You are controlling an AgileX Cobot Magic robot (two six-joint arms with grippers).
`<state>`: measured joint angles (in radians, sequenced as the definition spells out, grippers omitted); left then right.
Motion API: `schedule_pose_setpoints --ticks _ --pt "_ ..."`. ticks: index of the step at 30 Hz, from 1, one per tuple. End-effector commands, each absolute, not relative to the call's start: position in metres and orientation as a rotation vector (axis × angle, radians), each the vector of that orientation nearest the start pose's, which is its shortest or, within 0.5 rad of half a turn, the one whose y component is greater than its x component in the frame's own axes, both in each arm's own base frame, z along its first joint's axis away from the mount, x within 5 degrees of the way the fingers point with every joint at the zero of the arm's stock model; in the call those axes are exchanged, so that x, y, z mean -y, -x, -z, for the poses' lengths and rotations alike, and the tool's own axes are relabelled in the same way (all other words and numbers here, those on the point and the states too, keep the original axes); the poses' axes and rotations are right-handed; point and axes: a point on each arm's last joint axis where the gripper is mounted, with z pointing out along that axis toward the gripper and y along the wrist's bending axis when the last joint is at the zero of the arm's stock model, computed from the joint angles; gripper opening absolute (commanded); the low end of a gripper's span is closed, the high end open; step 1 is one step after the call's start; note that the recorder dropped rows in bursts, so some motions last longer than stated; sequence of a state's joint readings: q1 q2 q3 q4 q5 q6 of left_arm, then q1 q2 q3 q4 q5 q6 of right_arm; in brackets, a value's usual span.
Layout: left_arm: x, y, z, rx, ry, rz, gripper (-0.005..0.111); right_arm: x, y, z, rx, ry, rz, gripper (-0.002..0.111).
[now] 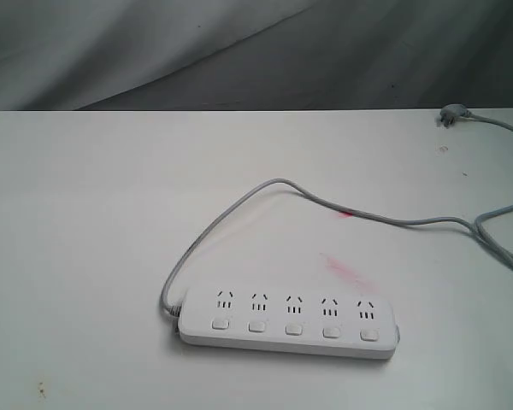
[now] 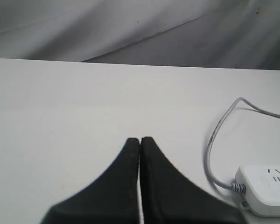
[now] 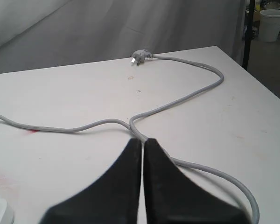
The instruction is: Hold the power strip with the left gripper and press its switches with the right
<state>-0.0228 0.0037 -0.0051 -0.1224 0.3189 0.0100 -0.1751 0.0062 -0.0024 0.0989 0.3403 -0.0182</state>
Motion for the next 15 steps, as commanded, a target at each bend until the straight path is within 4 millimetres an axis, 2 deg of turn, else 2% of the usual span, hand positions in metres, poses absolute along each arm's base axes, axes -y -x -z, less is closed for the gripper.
schedule_pose_setpoints --ticks 1,10,15 --pt "0.0047 -0.0542 -0.1858 -1.788 0.043 0.127 0.002 0.0063 -0.0534 -0.1832 -1.805 -0.199 0.04 0.002" --pt "0.0047 -0.0542 -0.1858 -1.788 0.043 0.127 0.002 0.0063 -0.0534 -0.1832 -1.805 -0.199 0.04 0.002" --pt "0.0019 -0.0546 -0.1872 -1.77 -0.046 0.008 0.002 0.0063 -0.0534 -0.1832 -1.805 -0.199 0.04 0.002"
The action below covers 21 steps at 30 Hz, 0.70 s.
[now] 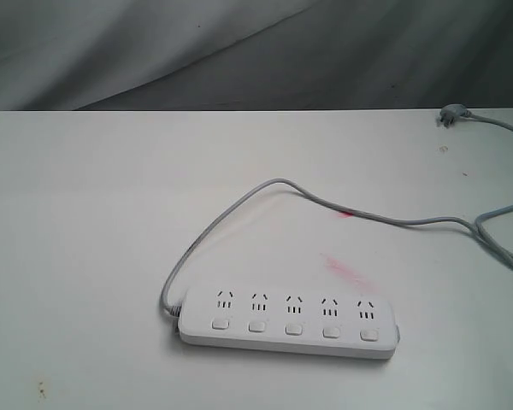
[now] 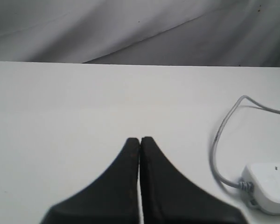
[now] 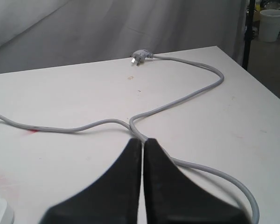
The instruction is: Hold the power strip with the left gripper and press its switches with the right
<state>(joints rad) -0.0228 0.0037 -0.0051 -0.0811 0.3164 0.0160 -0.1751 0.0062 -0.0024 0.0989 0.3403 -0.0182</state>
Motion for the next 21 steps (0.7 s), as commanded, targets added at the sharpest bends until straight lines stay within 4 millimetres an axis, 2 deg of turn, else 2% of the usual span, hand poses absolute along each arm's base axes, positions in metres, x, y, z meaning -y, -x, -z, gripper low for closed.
schedule_pose_setpoints --ticks 1,6,9,11,17,21 --pt "0.002 -0.055 -0.187 -1.77 -0.046 0.008 0.002 0.006 -0.053 -0.183 -1.805 -0.199 0.04 0.002" --pt "0.003 -0.055 -0.187 -1.772 -0.022 0.043 0.002 0.006 -0.053 -0.183 -1.805 -0.199 0.04 0.002" --pt "0.004 -0.053 -0.182 -1.843 -0.035 0.046 0.002 0.006 -0.053 -0.183 -1.805 -0.199 0.04 0.002" --pt "0.005 -0.052 -0.191 -1.823 -0.083 0.03 0.002 0.006 -0.053 -0.183 -1.805 -0.199 0.04 0.002" --pt "0.01 -0.05 -0.248 -1.692 -0.306 -0.089 0.002 0.006 -0.053 -0.183 -1.805 -0.199 0.04 0.002" --pt "0.011 -0.07 -0.294 -1.719 -0.342 -0.098 0.002 0.006 -0.053 -0.183 -1.805 -0.199 0.04 0.002"
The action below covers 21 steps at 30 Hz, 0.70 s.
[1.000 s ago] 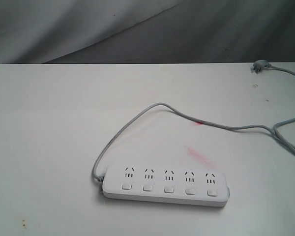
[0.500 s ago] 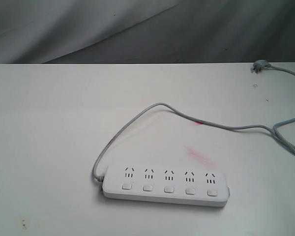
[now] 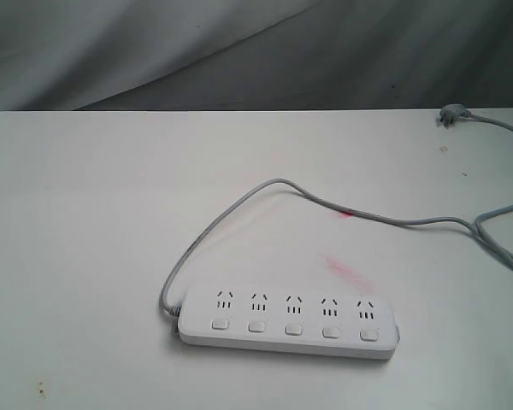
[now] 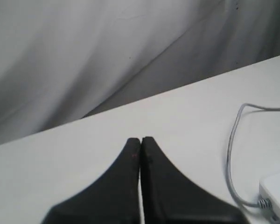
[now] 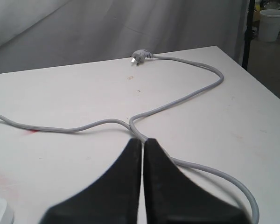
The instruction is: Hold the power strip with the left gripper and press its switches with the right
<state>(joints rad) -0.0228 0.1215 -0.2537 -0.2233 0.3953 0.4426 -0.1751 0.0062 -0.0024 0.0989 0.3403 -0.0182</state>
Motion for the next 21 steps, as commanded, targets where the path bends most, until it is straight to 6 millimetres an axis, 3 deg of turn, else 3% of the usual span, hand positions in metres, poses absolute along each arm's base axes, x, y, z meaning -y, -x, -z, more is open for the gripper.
schedule_pose_setpoints --ticks 1,6,10,16,21 --pt "0.012 -0.082 -0.304 -1.742 -0.36 -0.093 0.002 0.006 -0.053 -0.183 -1.805 -0.199 0.04 0.002" --pt "0.019 -0.132 -0.348 -1.772 -0.43 -0.046 0.002 0.006 -0.053 -0.183 -1.805 -0.199 0.04 0.002" --pt "0.026 -0.176 -0.363 -1.806 -0.45 0.045 0.002 0.006 -0.053 -0.183 -1.805 -0.199 0.04 0.002" --pt "0.039 -0.226 -0.343 -1.852 -0.55 0.235 0.002 0.006 -0.053 -0.183 -1.805 -0.199 0.04 0.002" --pt "0.045 -0.24 -0.322 -1.867 -0.706 0.409 0.002 0.006 -0.053 -0.183 -1.805 -0.199 0.04 0.002"
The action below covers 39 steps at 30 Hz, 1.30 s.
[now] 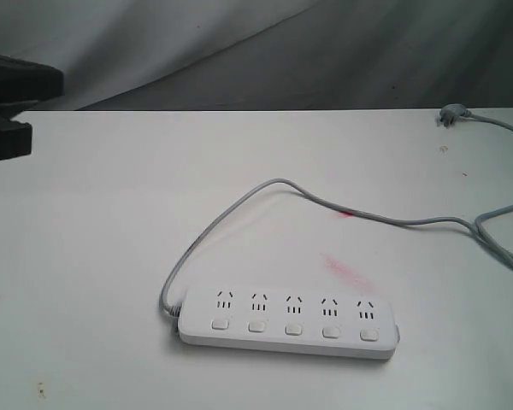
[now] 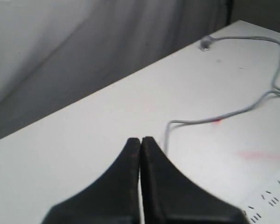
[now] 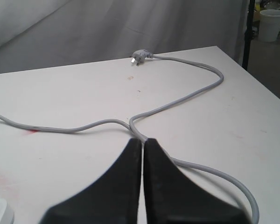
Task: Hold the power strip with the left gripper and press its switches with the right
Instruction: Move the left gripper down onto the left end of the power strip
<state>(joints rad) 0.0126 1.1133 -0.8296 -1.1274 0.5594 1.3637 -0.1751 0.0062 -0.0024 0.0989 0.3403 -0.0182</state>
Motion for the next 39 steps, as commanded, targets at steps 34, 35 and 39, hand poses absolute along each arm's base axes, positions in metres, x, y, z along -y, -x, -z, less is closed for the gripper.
schedule_pose_setpoints --ticks 34,35,39 --pt "0.041 -0.261 -0.248 -1.808 -1.506 0.274 0.038 0.006 -0.053 -0.183 -1.805 -0.199 0.04 0.002" --pt "0.041 -0.264 -0.241 -1.783 -1.558 0.268 0.054 0.006 -0.053 -0.183 -1.805 -0.199 0.04 0.002" --pt "0.043 -0.271 -0.225 -1.798 -1.593 0.314 0.092 0.006 -0.053 -0.183 -1.805 -0.199 0.04 0.002"
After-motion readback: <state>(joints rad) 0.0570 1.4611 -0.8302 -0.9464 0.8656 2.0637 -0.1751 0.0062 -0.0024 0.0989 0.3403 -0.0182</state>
